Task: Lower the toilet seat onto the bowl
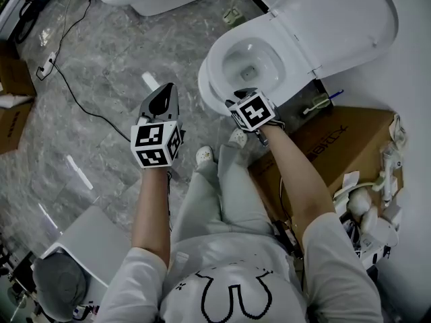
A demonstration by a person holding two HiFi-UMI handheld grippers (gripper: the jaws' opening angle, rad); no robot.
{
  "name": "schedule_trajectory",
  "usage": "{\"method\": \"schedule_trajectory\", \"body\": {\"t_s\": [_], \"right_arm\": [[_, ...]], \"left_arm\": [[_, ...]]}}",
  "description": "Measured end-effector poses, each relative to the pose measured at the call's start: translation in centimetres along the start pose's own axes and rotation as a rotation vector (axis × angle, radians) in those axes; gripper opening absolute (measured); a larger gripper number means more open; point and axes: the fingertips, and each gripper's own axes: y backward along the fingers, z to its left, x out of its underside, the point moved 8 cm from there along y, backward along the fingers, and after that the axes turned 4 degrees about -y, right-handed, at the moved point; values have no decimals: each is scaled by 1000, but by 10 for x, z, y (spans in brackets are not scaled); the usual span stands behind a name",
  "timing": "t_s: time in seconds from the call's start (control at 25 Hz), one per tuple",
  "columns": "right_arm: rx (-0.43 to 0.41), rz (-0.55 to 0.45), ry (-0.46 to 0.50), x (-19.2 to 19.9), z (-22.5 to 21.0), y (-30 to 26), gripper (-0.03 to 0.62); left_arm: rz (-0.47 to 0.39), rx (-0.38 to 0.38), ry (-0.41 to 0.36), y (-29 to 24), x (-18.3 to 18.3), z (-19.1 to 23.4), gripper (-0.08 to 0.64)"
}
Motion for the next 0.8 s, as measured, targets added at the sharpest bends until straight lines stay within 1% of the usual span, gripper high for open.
{"method": "schedule_trajectory", "body": {"t_s": [0.32,0.6,0.8], "right_arm": [[15,24,3,6,3,-24,163],[1,51,7,15,4,-52,163],[12,68,9,20,4,-67,163]], "left_arm": [[24,8,-9,-10,17,4,9],[34,7,-2,-22,37,12,9],[44,7,6,-31,53,15,9]]}}
